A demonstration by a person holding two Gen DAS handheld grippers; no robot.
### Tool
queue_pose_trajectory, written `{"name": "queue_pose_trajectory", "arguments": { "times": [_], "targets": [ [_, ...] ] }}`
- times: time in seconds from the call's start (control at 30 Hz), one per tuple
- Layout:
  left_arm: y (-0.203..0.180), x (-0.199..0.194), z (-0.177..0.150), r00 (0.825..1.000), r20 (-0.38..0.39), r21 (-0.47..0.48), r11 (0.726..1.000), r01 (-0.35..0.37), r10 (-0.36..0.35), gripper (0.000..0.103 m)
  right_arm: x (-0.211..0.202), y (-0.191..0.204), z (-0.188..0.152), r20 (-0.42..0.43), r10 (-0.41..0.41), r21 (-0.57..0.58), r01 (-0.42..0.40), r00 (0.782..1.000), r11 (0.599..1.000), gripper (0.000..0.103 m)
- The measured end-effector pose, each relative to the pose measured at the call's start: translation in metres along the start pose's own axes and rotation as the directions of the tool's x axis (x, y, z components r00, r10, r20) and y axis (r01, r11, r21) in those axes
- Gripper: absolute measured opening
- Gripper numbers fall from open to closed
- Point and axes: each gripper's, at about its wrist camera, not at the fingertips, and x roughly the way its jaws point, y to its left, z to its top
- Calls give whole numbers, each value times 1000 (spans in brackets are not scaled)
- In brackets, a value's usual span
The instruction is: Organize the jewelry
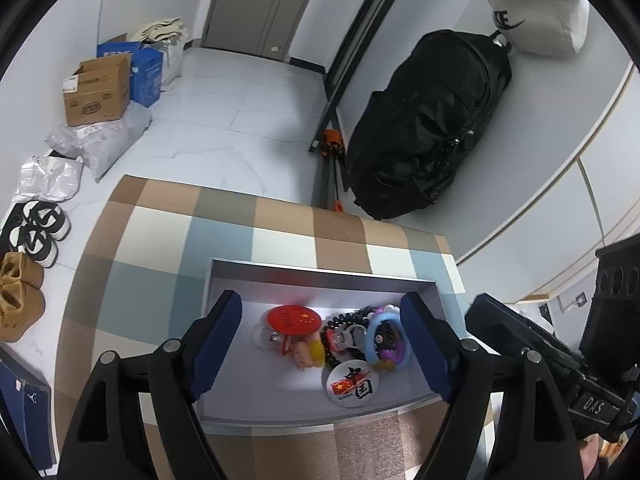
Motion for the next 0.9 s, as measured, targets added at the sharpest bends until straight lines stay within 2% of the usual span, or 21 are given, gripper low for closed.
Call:
{"name": "queue_pose_trajectory", "arguments": {
  "times": [0.07, 0.2, 0.4, 0.5, 0.7, 0.8, 0.9],
  "targets": [
    [0, 1, 1, 1000, 2, -2, 1000, -5, 5, 79, 0, -1, -1, -3, -4, 2, 4, 1000, 1000, 85],
    [-4, -2, 1, 999, 21, 12, 1000, -25, 25, 80, -3, 0, -1, 3, -13, -3, 13, 1000, 1000, 96],
    [-6, -12, -2, 997, 52, 26, 998, -54, 53, 81, -9, 3, -2, 29, -19, -23, 20, 999, 1000, 101],
    [-6, -18, -4, 995, 79, 32, 997, -70, 67, 86, -11, 3, -4, 36, -17, -22, 18, 999, 1000, 102],
    [-10, -37, -9, 984, 152, 47, 993, -104, 96, 88, -22, 8, -11, 66, -10, -42, 13, 998, 999, 103],
    [-11, -45, -14, 980, 176, 52, 993, -107, 97, 93, -29, 12, -17, 87, -15, -69, 21, 996, 997, 103],
    [-13, -50, -20, 976, 190, 64, 991, -120, 106, 94, -35, 14, -22, 98, -11, -79, 19, 995, 997, 103]
  ]
}}
